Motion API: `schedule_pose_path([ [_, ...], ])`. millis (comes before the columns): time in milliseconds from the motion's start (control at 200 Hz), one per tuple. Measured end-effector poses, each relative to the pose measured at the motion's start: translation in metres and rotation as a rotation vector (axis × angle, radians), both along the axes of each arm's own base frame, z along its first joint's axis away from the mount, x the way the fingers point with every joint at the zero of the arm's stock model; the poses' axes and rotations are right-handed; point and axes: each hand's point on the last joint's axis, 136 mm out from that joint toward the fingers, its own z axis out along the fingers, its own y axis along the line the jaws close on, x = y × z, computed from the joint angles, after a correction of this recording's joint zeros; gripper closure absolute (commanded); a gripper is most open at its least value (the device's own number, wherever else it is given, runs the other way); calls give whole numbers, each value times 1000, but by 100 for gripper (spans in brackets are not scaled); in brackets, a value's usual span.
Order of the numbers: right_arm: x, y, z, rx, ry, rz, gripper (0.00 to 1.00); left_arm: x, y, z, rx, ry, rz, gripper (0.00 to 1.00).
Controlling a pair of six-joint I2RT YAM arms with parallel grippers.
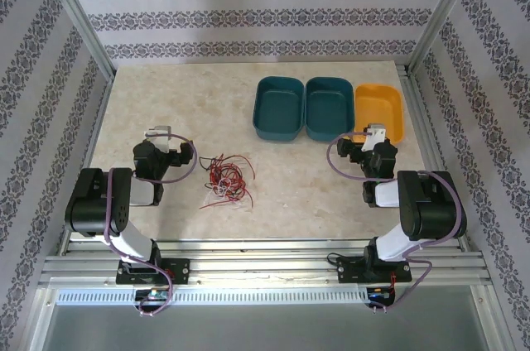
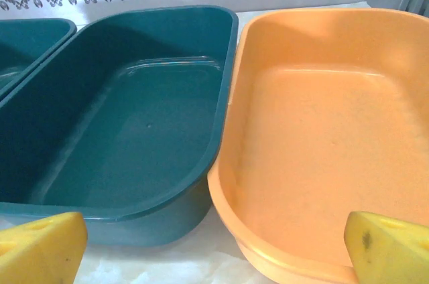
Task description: Untangle the cables
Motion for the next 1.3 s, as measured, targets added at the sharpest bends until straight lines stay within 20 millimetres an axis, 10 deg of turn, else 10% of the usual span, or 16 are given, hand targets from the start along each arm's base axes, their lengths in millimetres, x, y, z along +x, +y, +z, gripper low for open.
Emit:
schedule_pose_path([
  [1304,0,-1,-1,-1,4,-5,2,-1,-9,1,4,-5,-57,1],
])
